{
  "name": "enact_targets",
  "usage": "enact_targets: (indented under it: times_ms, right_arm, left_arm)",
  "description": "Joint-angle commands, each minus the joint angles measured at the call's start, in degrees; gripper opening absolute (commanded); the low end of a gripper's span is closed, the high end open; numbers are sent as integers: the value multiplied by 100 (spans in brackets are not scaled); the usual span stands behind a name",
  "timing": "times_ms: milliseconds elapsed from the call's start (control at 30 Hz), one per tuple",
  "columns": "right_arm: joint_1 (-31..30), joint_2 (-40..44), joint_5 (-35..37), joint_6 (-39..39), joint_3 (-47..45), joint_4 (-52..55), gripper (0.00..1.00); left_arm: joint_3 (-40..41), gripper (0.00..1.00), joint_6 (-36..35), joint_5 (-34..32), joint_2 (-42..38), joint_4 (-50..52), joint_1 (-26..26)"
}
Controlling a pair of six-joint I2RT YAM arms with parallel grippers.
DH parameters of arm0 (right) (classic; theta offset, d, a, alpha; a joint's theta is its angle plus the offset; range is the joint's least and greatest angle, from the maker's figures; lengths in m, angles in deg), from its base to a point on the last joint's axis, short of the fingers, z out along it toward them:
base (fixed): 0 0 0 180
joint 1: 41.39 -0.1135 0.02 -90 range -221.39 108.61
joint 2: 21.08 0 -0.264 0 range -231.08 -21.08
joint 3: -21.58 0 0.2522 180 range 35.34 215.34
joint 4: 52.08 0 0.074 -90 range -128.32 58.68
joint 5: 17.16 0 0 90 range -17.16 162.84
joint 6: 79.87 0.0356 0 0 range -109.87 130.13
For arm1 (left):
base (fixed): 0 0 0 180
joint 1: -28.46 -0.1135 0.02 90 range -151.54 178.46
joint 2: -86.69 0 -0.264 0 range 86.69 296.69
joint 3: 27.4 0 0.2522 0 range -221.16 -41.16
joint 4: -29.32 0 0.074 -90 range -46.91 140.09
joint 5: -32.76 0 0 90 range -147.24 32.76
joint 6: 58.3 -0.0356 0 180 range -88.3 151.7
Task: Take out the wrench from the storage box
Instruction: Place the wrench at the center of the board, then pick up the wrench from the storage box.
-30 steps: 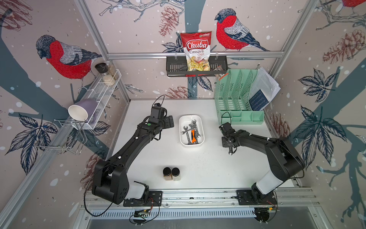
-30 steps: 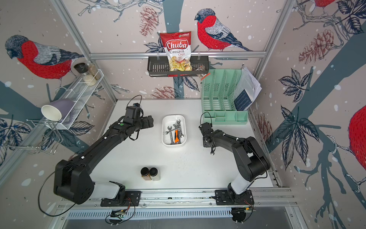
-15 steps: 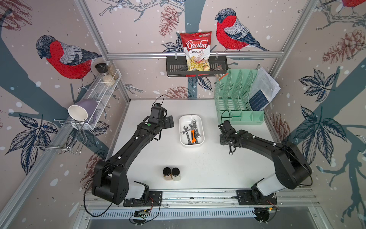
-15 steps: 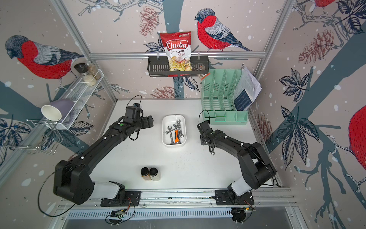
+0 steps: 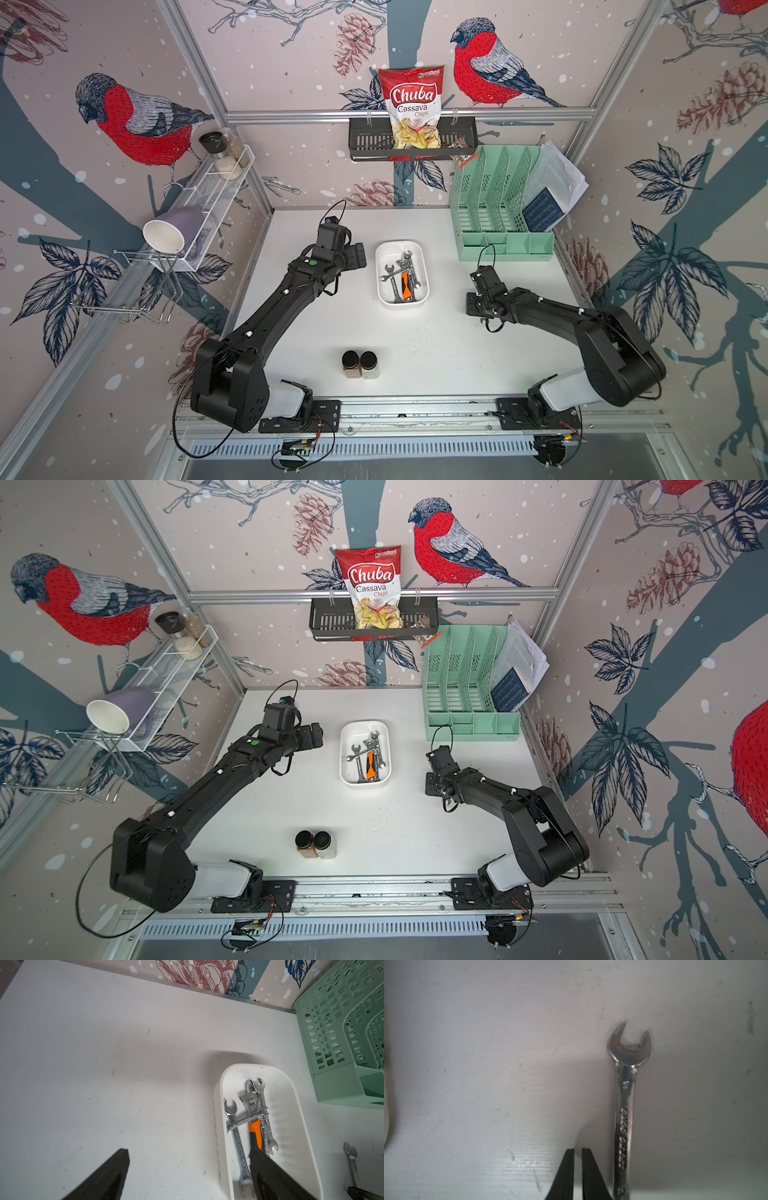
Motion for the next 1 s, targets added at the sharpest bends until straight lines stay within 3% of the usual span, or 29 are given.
enact_targets:
  times_ms: [0, 433, 633, 767, 967]
  right_arm:
    - [123, 46, 21, 30, -71, -77, 15]
    - [428, 309, -32, -86, -77, 112, 15]
    - [40, 834, -230, -178, 384, 315, 22]
    - [-435, 582, -420, -801, 1206, 449, 31]
    - [-1068, -725, -934, -2171, 2666, 396, 37]
  left_arm:
    - [-4, 94, 29, -57, -18, -110, 28]
    - [-4, 94, 61, -144, -36, -105, 84]
    - [-16, 94, 98, -165, -6, -83, 93]
    - [-53, 94, 108, -201, 50, -9, 93]
    - [-77, 95, 126, -178, 144, 17, 84]
